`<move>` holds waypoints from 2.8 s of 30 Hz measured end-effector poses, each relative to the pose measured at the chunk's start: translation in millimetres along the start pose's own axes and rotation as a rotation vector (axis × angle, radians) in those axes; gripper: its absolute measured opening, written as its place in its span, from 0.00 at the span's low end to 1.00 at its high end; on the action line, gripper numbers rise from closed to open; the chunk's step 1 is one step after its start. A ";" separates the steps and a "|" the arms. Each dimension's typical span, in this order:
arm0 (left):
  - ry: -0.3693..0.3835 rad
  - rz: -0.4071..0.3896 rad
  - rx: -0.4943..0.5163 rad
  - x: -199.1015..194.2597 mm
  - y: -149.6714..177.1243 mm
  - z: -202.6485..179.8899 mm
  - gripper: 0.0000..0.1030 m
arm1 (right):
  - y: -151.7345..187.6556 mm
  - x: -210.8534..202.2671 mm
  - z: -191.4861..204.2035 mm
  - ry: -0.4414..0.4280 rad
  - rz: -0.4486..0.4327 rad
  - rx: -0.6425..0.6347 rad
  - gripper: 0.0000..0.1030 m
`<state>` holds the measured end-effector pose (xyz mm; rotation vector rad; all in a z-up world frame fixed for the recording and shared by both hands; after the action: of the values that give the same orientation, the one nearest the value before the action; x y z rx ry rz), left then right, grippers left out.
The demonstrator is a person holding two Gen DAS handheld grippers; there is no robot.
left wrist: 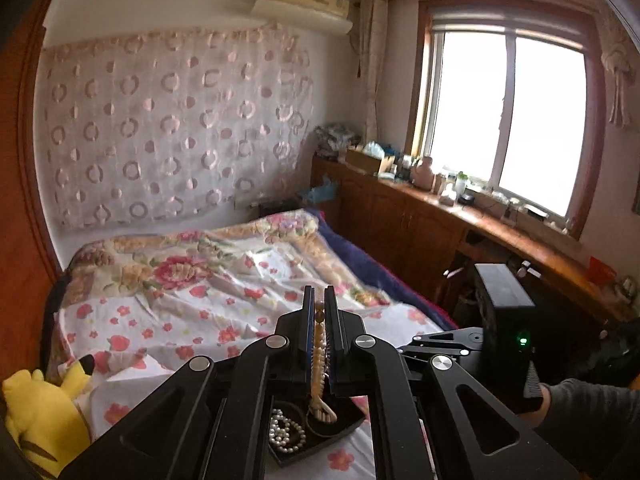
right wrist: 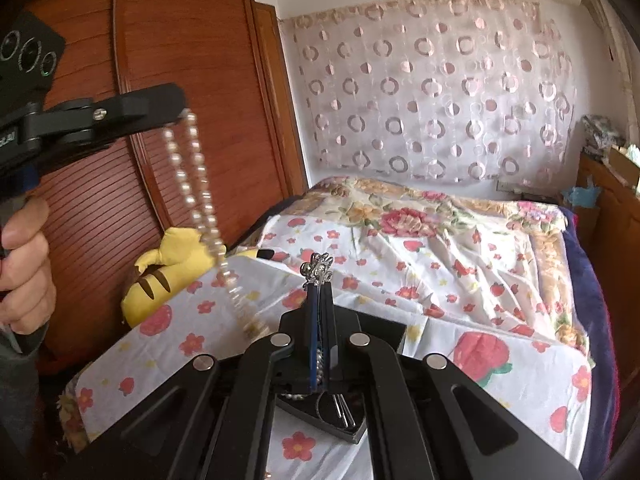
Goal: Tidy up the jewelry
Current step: 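Carry the pearl strand and silver comb over the box and release both, then grasp the gold ring with the left tool while the right tool grasps the red cord bracelet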
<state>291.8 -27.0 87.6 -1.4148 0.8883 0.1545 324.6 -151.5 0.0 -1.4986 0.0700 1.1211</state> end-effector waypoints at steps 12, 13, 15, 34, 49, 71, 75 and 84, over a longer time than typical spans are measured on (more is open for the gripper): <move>0.001 0.205 -0.067 98.2 66.7 40.9 0.04 | 18.4 62.4 -16.4 0.023 0.087 0.042 0.02; 0.001 0.216 -0.067 102.6 73.4 41.6 0.04 | 19.5 62.5 -14.9 0.024 0.087 0.047 0.02; 0.001 0.228 -0.069 106.5 82.0 40.4 0.04 | 22.6 63.4 -14.5 0.027 0.094 0.054 0.02; -0.070 0.196 -0.104 66.2 141.5 21.6 0.63 | 59.9 13.6 -11.2 0.075 0.115 0.075 0.24; -0.075 0.203 -0.090 38.2 191.5 -18.0 0.81 | 188.2 -57.7 -5.9 0.194 0.231 0.063 0.36; -0.057 0.307 -0.113 46.6 247.8 -29.2 0.81 | 237.9 -46.7 19.2 0.248 0.328 -0.038 0.04; -0.047 0.335 -0.077 58.2 243.3 -39.2 0.81 | 238.2 -47.9 17.4 0.243 0.321 -0.030 0.04; -0.033 0.407 -0.026 93.8 231.0 -49.5 0.61 | 240.1 -49.2 16.7 0.230 0.297 -0.020 0.04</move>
<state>198.4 -61.9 -146.3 -1.2373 1.1423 0.4961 142.1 -235.5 -141.3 -1.6667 0.4535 1.1793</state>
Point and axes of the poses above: each gripper's, at about its wrist camera, not at the fingertips, and x roughly the way its jaws point, z to its left, y to its underside, the point moved 3 cm from there along x, roughly the way its jaws point, and after that the axes turned 10 degrees about z, right-handed, at the moved point
